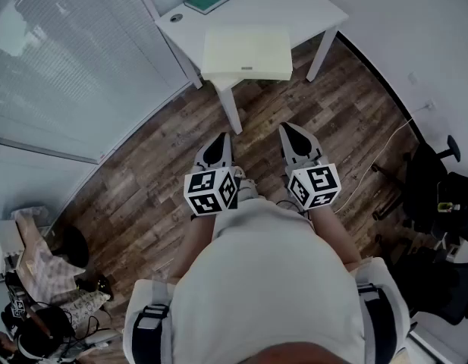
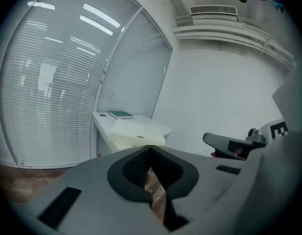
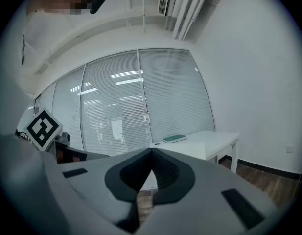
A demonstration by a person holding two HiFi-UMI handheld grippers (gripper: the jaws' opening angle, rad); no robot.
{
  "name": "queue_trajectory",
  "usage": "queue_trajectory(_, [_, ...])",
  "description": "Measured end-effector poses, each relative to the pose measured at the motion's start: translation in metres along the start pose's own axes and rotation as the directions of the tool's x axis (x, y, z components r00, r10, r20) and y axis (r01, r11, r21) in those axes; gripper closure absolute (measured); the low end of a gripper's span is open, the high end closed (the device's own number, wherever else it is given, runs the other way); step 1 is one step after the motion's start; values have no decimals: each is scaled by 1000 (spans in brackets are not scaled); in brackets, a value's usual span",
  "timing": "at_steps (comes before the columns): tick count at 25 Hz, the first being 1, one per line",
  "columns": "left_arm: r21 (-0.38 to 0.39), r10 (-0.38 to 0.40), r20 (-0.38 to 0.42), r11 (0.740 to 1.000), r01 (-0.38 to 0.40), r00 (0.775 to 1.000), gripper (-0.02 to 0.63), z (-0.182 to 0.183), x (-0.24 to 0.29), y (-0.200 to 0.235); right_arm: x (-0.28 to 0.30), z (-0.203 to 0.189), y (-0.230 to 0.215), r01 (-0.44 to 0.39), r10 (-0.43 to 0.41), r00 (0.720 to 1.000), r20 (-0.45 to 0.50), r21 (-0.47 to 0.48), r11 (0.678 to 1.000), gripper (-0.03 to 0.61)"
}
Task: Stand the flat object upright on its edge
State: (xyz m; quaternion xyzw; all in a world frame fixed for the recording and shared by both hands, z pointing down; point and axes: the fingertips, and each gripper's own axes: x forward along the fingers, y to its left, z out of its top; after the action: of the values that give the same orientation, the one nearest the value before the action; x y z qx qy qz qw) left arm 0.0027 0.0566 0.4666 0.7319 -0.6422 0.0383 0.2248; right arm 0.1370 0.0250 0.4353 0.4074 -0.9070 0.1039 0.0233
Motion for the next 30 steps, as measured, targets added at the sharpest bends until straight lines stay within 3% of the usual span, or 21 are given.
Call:
queue_trajectory(12, [12,-3,-12,1000,3,1000,594,-2,-13,-7,-11,-5,15,-48,48,999,-16,9,999,560])
queue_trajectory(30, [-30,40,-12,999,-40,999,594,-6,-22,4,-6,-11,24,-95,97,995,-32,62,994,558])
